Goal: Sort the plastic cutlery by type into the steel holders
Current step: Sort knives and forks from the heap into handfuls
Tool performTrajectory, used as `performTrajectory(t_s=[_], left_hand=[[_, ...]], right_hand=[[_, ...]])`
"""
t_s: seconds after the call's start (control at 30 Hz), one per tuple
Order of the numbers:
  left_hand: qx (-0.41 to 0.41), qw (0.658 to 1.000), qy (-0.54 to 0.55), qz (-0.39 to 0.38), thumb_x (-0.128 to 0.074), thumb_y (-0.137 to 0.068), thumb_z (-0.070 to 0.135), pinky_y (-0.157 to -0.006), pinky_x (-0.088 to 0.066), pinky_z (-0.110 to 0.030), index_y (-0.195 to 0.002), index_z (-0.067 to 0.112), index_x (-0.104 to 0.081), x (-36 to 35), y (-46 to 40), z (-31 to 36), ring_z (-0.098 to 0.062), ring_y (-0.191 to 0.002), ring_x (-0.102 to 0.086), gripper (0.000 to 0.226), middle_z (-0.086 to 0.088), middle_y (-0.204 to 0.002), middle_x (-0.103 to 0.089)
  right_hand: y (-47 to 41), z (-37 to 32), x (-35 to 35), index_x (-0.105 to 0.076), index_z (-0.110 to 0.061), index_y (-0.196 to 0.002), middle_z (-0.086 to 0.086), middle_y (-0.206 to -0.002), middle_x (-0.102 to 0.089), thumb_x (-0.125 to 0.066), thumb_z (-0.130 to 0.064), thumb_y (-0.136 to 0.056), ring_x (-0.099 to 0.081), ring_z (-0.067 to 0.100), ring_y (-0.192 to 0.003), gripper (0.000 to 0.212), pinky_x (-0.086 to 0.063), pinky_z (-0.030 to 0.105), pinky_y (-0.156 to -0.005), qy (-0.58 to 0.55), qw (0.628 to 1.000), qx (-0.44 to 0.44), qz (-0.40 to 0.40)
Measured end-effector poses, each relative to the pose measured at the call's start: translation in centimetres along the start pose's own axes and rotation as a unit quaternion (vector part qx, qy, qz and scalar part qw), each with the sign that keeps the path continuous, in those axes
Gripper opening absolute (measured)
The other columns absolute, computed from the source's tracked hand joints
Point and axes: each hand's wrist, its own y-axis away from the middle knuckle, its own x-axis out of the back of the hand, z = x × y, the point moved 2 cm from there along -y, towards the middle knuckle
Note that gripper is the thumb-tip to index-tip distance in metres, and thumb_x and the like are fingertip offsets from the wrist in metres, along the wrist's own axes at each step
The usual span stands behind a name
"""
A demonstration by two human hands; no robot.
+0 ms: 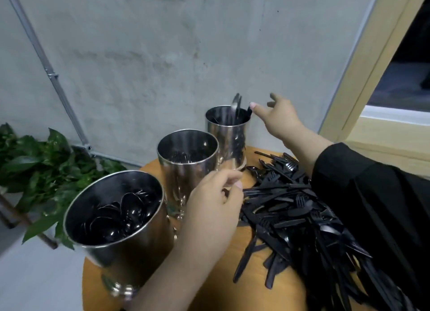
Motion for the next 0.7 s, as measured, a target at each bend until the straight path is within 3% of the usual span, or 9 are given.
performTrajectory(t_s=[0.07, 0.13, 0.2, 0.27, 0.33, 0.47, 0.57, 0.7], left_hand=[[0.027, 0.998, -0.02, -0.046, -0.054, -0.103, 0.035, -0.089, -0.045, -0.011, -0.115, 0.042, -0.065, -2.0, 2.5, -1.9, 0.014, -0.105, -0.052, 0.018, 0.03, -0.109, -0.059], [0.047, 0.989, -0.06, -0.125, -0.054, -0.101, 0.045, -0.101, -0.04, -0.015, -0.127, 0.043, -0.061, -4.0, 5.6, -3.7, 0.015, -0.118, -0.045, 0.027, 0.036, -0.122, -0.051], [0.04, 0.957, -0.17, -0.232, -0.043, -0.099, 0.064, -0.125, -0.016, -0.031, -0.149, 0.049, -0.036, -6.1, 8.5, -5.1, 0.006, -0.144, -0.018, 0.053, 0.037, -0.151, -0.023], [0.012, 0.916, -0.284, -0.283, -0.024, -0.091, 0.081, -0.127, 0.01, -0.042, -0.159, 0.049, -0.001, -7.7, 10.4, -5.8, -0.004, -0.154, 0.012, 0.079, 0.025, -0.166, 0.007], [0.003, 0.911, -0.3, -0.285, -0.019, -0.084, 0.089, -0.125, 0.016, -0.045, -0.158, 0.046, 0.012, -8.9, 11.3, -5.2, -0.007, -0.154, 0.02, 0.091, 0.02, -0.167, 0.017], [-0.046, 0.893, -0.342, -0.289, -0.018, -0.076, 0.097, -0.125, 0.014, -0.048, -0.16, 0.036, 0.017, -11.7, 13.2, -3.7, -0.014, -0.155, 0.021, 0.109, 0.007, -0.168, 0.023], [-0.067, 0.888, -0.359, -0.279, -0.018, -0.079, 0.095, -0.126, 0.011, -0.05, -0.162, 0.032, 0.012, -13.8, 14.7, -2.7, -0.017, -0.157, 0.018, 0.108, 0.002, -0.171, 0.015], [-0.068, 0.906, -0.341, -0.242, -0.022, -0.087, 0.089, -0.127, 0.008, -0.049, -0.163, 0.032, -0.001, -15.8, 15.5, -1.1, -0.017, -0.158, 0.009, 0.097, -0.002, -0.173, 0.002]], right_hand=[[4.2, 2.2, 2.2, -0.045, -0.017, -0.148, 0.003, -0.14, -0.058, -0.06, -0.051, -0.096, -0.061, 0.021, -0.118, 0.065, -0.05, 0.044, -0.1, 0.013, 0.999, 0.036, 0.016], [10.3, 5.3, 4.9, -0.061, -0.022, -0.133, -0.007, -0.123, -0.067, -0.058, -0.049, -0.097, -0.065, 0.011, -0.102, 0.044, -0.052, 0.034, -0.092, 0.052, 0.997, 0.059, 0.002], [17.2, 9.1, 7.9, -0.07, -0.026, -0.116, -0.016, -0.109, -0.07, -0.06, -0.045, -0.095, -0.064, 0.002, -0.097, 0.03, -0.05, 0.026, -0.088, 0.083, 0.994, 0.075, -0.007], [24.3, 12.7, 10.9, -0.07, -0.031, -0.111, -0.023, -0.109, -0.067, -0.058, -0.047, -0.094, -0.061, -0.005, -0.103, 0.026, -0.047, 0.021, -0.09, 0.123, 0.99, 0.071, -0.005], [30.7, 15.8, 13.2, -0.068, -0.036, -0.112, -0.027, -0.118, -0.062, -0.052, -0.058, -0.095, -0.057, -0.006, -0.114, 0.032, -0.046, 0.025, -0.097, 0.152, 0.987, 0.048, 0.006], [39.1, 19.1, 14.3, -0.065, -0.04, -0.12, -0.029, -0.135, -0.052, -0.043, -0.082, -0.083, -0.049, 0.002, -0.129, 0.06, -0.04, 0.032, -0.105, 0.181, 0.983, 0.017, 0.003], [41.1, 20.0, 14.2, -0.064, -0.034, -0.128, -0.019, -0.142, -0.05, -0.052, -0.073, -0.087, -0.045, 0.006, -0.133, 0.058, -0.034, 0.04, -0.109, 0.189, 0.981, 0.029, 0.018], [41.0, 20.5, 14.1, -0.06, -0.033, -0.134, -0.025, -0.147, -0.044, -0.059, -0.062, -0.083, -0.037, -0.004, -0.138, 0.058, -0.031, 0.026, -0.114, 0.164, 0.986, 0.015, 0.014]])
